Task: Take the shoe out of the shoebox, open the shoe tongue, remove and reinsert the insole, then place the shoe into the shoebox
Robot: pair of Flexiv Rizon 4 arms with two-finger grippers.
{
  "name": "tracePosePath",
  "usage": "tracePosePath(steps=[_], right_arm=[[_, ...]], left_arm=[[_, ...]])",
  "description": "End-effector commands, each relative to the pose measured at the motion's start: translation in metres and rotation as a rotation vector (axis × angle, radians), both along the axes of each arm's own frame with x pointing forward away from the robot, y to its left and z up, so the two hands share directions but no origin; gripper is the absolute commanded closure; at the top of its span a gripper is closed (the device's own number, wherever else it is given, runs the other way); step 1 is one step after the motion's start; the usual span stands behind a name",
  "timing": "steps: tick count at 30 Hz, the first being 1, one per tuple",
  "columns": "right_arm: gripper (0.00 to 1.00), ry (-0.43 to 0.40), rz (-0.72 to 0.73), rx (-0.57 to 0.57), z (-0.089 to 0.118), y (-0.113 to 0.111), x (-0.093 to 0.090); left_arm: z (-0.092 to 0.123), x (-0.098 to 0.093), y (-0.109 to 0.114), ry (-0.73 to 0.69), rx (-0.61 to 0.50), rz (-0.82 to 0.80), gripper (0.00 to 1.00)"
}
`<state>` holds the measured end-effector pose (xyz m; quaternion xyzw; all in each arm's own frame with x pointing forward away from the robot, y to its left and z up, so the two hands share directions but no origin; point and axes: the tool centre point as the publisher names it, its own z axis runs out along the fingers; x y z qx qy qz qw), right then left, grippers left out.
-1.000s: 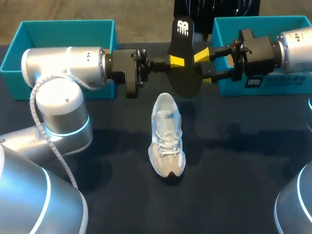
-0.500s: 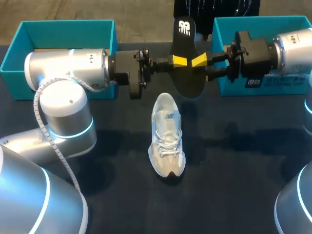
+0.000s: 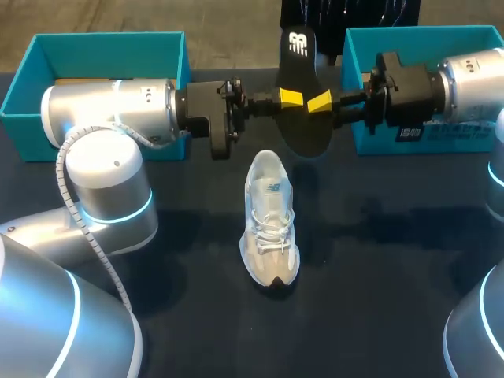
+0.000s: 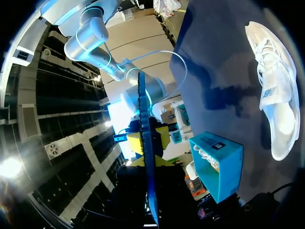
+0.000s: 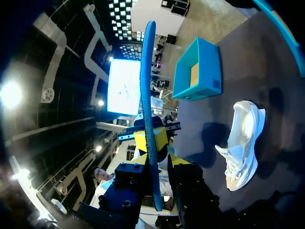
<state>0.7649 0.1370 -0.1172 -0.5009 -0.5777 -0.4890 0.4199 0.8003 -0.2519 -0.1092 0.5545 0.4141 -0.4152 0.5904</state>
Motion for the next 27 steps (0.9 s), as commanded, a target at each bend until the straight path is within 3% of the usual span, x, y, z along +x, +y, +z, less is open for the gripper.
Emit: tracePosePath(steps=[1,4,6,10,11,12,13,14,27], right_arm=[[0.76,0.002,0.0,-0.001,-0.002,0.002,0.0],[0.83,0.005,0.001,-0.001,-0.003,0.002,0.0],[1.0,0.005,0.001,0.0,-0.003,0.002,0.0],[1.0,0.002,0.006,0.002,-0.004,0.003,0.0],[1.0,-0.003,0.007,0.003,-0.004,0.003,0.0],[1.0,-0.004,0.007,0.003,-0.004,0.003,0.0],[1.0,-0.007,0.008,0.004,-0.003,0.003,0.0],[1.0,-0.009,0.007,0.004,-0.003,0.003,0.0],[1.0,-0.095,0.018,-0.008,-0.005,-0.001,0.003]], left_arm=[[-0.003,0.001,-0.002,-0.001,-0.004,0.005,1.0],[-0.003,0.001,-0.002,0.001,-0.003,0.006,1.0],[-0.003,0.001,-0.002,0.002,-0.003,0.006,1.0],[-0.004,0.001,-0.003,0.005,0.001,0.007,1.0],[-0.004,0.001,-0.003,0.005,0.004,0.006,0.93],[-0.004,0.001,-0.003,0.004,0.005,0.005,0.69],[-0.004,0.001,-0.003,0.005,0.005,0.003,0.38],[-0.004,0.001,-0.003,0.006,0.011,0.004,0.0],[-0.003,0.011,0.023,-0.031,0.035,-0.053,0.0]])
